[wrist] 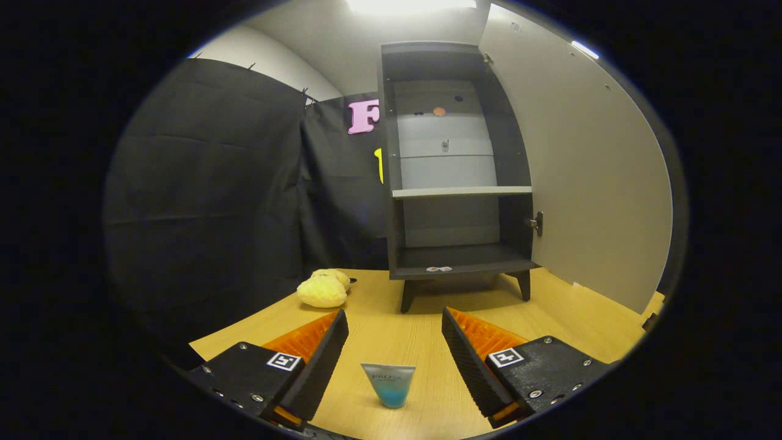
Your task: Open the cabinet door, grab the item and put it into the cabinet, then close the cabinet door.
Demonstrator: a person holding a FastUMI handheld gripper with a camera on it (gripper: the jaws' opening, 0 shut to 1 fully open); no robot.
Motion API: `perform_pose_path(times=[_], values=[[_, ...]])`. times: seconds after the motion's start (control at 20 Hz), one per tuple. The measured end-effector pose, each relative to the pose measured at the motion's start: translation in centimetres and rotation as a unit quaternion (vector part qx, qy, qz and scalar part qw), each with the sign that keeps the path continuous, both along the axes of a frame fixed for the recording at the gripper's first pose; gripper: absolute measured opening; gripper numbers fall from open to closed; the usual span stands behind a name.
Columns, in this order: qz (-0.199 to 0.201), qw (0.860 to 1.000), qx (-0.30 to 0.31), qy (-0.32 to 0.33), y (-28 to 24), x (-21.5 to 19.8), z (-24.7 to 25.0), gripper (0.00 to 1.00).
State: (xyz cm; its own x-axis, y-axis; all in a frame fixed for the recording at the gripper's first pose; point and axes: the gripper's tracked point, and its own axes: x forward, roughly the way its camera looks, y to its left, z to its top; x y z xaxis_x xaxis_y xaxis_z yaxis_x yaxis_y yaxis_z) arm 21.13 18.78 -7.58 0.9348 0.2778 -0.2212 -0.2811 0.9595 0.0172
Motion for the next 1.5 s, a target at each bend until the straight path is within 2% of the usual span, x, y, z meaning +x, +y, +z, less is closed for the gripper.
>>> perform_pose_path(times=[0.4,0.65,0.75,0.85,0.9,1.0,1.5], values=[[0.003,0.998,-0.034,0.061,-0.5,-1.6,-3.1,0.96],[-0.006,0.993,-0.047,0.108,-1.1,-2.9,-4.8,0.92],[-0.009,0.991,-0.052,0.122,-1.4,-3.4,-5.2,0.88],[-0.01,0.989,-0.059,0.132,-1.6,-3.8,-5.4,0.79],[-0.011,0.989,-0.061,0.132,-1.7,-3.8,-5.4,0.68],[-0.006,0.988,-0.065,0.137,-1.7,-3.7,-5.6,0.52],[0.0,0.988,-0.054,0.142,-1.6,-3.0,-3.4,0.51]])
